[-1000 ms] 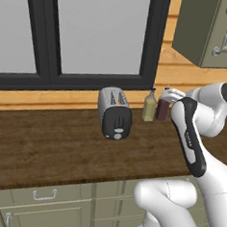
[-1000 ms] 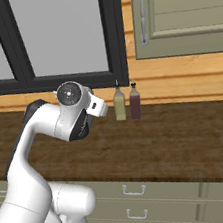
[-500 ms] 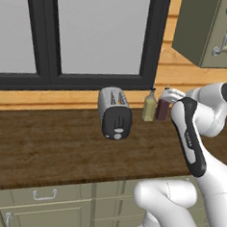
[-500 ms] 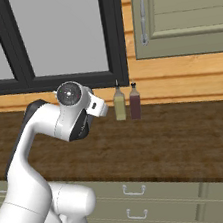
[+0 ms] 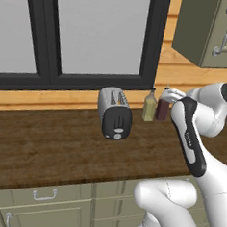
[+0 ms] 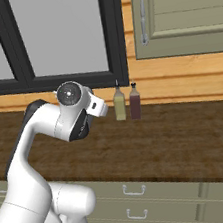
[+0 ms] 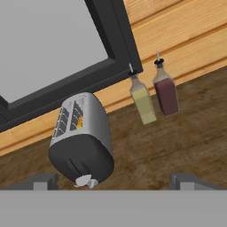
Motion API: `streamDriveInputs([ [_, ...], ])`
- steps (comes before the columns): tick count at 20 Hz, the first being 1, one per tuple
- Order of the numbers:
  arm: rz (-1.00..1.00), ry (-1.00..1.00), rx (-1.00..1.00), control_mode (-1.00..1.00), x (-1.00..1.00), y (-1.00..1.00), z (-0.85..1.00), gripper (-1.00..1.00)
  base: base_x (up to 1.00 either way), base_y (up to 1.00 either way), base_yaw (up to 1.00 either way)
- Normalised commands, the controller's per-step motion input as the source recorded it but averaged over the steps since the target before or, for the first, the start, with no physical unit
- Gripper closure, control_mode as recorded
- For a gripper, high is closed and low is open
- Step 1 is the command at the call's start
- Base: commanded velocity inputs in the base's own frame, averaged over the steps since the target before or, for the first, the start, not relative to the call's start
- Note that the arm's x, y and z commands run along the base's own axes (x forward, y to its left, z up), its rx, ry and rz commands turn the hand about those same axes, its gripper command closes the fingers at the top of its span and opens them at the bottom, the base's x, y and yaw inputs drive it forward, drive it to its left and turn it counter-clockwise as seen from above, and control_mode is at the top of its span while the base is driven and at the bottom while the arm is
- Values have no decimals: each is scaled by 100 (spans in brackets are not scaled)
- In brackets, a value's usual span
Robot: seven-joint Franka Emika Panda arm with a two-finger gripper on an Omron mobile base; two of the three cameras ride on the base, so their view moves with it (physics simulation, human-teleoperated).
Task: Start the toaster. Once the lever pops up, take the bread to the plate on the dining counter.
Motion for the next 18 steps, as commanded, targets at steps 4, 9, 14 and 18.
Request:
streamDriveInputs([
  [4, 0, 0, 0, -100, 0, 0, 0, -100, 0, 0, 0],
  [9, 0, 0, 0, -100, 0, 0, 0, -100, 0, 0, 0],
  [14, 0, 0, 0, -100, 0, 0, 0, -100, 0, 0, 0],
  [18, 0, 0, 0, -100, 0, 0, 0, -100, 0, 0, 0],
])
